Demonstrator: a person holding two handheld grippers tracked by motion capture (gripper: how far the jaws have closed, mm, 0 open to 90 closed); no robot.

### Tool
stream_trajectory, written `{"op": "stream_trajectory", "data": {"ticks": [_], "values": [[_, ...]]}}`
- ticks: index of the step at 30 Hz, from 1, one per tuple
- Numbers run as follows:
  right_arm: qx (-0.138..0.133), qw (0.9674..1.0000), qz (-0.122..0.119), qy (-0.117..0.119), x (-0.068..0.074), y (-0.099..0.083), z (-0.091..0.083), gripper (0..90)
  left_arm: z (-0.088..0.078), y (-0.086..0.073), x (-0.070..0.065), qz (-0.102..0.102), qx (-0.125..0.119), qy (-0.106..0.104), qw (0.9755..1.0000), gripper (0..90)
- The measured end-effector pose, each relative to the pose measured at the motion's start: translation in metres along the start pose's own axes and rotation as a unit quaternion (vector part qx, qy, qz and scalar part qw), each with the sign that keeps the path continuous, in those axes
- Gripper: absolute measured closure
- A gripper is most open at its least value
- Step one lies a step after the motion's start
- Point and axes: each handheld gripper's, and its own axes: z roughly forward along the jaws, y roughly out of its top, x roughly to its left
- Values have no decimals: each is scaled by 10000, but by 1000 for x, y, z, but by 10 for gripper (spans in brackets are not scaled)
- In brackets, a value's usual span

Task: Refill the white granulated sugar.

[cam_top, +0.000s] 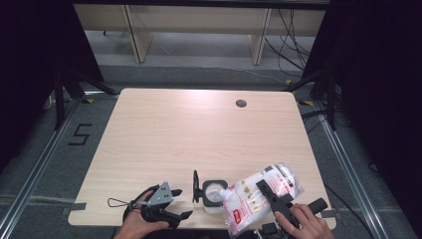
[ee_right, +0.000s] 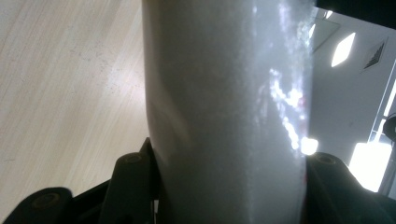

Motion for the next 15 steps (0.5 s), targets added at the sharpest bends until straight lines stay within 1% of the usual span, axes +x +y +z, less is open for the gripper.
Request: {"op": "stream_trajectory", "data": {"ticks": [3, 4, 5, 6, 7, 8, 12, 13, 14, 15], "values": [[23, 10000, 15, -33, 0, 0, 0, 544, 0, 0, 0, -3, 0, 9, 10000, 232], [8, 10000, 19, -4, 0, 0, 0, 544, 0, 0, 0, -3, 0, 8, 10000, 232], [80, 9999, 13, 90, 0, 0, 0, 544, 0, 0, 0, -6, -2, 8, 10000, 232], [56, 9999, 21, 81, 0, 0, 0, 544, 0, 0, 0, -4, -12, -6, 10000, 232], [57, 9998, 142, 93, 1, 1, 0, 544, 0, 0, 0, -1, 0, 8, 10000, 232], [62, 9998, 180, 93, 2, 1, 0, 544, 0, 0, 0, -2, -1, 8, 10000, 232], [87, 9997, 169, 117, 2, 1, -1, 545, 0, 0, 0, 1, -10, -7, 10000, 232], [51, 9998, 186, 98, 2, 1, 0, 545, 0, 0, 0, -1, -13, -10, 10000, 232], [33, 9999, 78, 81, 0, 0, 0, 545, 0, 0, 0, 3, 1, 8, 10000, 232], [46, 9998, 146, 89, 1, 0, 0, 545, 0, 0, 0, 8, 2, 2, 10000, 232]]}}
